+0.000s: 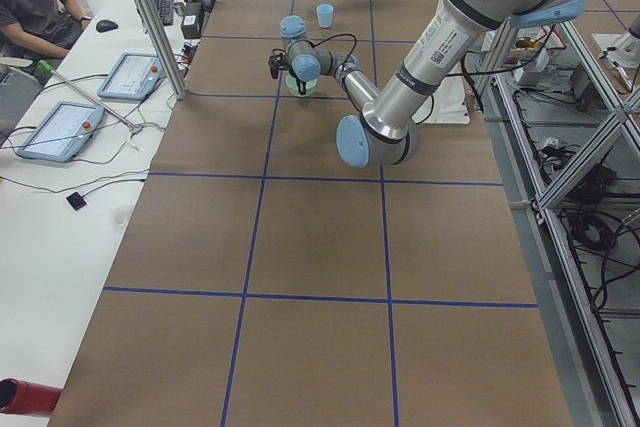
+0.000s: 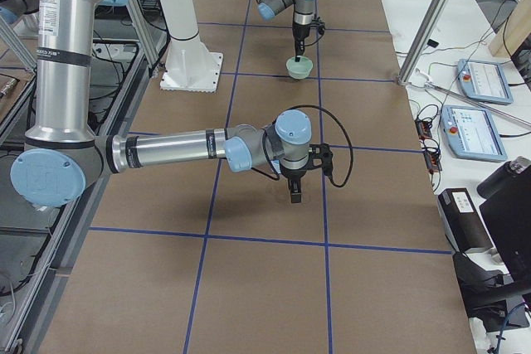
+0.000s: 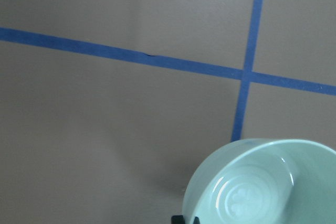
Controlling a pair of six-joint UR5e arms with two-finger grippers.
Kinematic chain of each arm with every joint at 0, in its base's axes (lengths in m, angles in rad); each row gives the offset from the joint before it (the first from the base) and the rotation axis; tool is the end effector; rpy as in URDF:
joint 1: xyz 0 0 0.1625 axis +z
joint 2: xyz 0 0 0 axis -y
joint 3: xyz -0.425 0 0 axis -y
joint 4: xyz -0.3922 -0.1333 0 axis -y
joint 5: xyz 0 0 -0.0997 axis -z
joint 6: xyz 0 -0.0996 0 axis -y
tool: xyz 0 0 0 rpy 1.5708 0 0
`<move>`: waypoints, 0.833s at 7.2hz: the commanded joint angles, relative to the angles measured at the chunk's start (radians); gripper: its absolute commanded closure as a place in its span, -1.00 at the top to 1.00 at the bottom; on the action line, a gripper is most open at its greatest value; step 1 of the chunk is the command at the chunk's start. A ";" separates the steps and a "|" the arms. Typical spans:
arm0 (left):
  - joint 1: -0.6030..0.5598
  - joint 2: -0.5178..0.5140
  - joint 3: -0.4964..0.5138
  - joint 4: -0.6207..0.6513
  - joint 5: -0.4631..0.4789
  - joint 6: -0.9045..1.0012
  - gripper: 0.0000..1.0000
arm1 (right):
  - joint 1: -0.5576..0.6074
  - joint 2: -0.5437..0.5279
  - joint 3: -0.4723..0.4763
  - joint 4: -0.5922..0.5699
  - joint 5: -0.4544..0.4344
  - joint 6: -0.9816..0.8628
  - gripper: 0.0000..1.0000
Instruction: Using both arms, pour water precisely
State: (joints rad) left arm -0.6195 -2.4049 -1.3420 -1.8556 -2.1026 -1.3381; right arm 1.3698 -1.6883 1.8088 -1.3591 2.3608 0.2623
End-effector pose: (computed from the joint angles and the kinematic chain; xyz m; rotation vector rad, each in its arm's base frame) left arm 0.5762 -0.5126 0.2014 -0.0924 0.9938 -0.1176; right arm -0.0299 -0.4599 0.5712 0.1265 -0.8335 -0.0736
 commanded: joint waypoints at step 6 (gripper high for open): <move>0.001 -0.006 0.055 -0.053 0.004 0.005 -1.00 | -0.011 0.001 -0.011 -0.002 -0.002 -0.002 1.00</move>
State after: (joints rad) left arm -0.6139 -2.4126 -1.2859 -1.9082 -2.0985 -1.3324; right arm 1.3607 -1.6874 1.7979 -1.3603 2.3598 0.2608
